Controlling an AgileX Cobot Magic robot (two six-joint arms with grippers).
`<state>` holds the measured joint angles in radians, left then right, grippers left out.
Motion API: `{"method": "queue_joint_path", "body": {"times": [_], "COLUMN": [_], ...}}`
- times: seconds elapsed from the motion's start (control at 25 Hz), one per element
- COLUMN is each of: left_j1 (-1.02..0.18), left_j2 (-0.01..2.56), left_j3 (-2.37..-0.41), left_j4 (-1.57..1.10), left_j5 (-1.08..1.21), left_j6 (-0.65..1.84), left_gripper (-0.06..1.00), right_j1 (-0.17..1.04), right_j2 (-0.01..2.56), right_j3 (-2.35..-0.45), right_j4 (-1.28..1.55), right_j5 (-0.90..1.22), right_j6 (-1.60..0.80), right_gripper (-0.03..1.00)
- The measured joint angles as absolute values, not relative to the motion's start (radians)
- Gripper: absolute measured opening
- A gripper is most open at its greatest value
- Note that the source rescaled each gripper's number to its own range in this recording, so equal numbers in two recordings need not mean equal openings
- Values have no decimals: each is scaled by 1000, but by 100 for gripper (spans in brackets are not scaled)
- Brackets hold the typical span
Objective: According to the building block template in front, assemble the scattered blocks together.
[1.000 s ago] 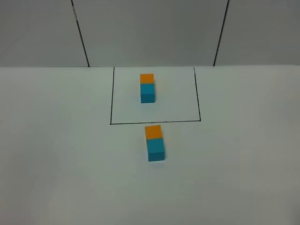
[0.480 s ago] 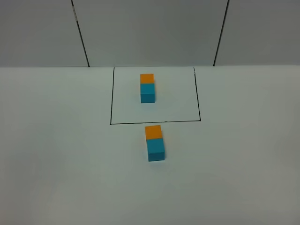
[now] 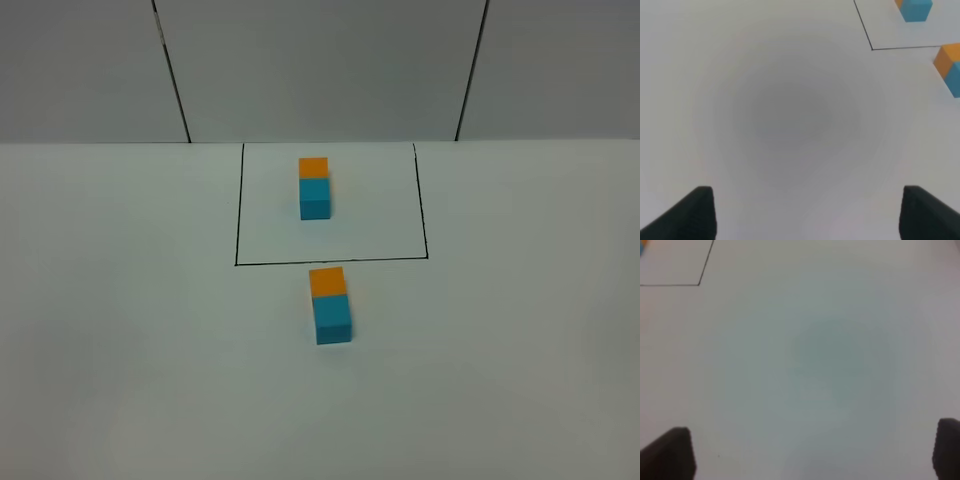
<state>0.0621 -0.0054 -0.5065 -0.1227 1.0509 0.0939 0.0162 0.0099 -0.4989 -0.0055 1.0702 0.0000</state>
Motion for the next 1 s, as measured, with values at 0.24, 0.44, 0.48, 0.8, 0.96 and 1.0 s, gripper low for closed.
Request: {"method": "queue_joint_path", "body": {"times": [0.24, 0.44, 0.48, 0.8, 0.96, 1.0], "left_j1": [62, 62, 62, 62, 62, 62], "left_j2": [-5, -5, -5, -5, -5, -5], "left_j3": [-506, -506, -506, -506, -506, -506], "left_j4": [-123, -123, -123, -123, -123, -123], "left_j5": [1051, 1051, 1051, 1051, 1051, 1051], "left_j6": [94, 94, 94, 94, 93, 93], "left_gripper": [68, 68, 68, 68, 68, 68], "right_j1": [16, 16, 16, 16, 16, 16], "right_j2": [10, 10, 10, 10, 10, 10], "right_j3": [-499, -499, -499, -499, -499, -499], "right_j4": [0, 0, 0, 0, 0, 0], "right_j5": [1070, 1070, 1070, 1070, 1070, 1070], "right_j6": [0, 0, 0, 0, 0, 0], "right_gripper": [85, 79, 79, 76, 74, 74]}}
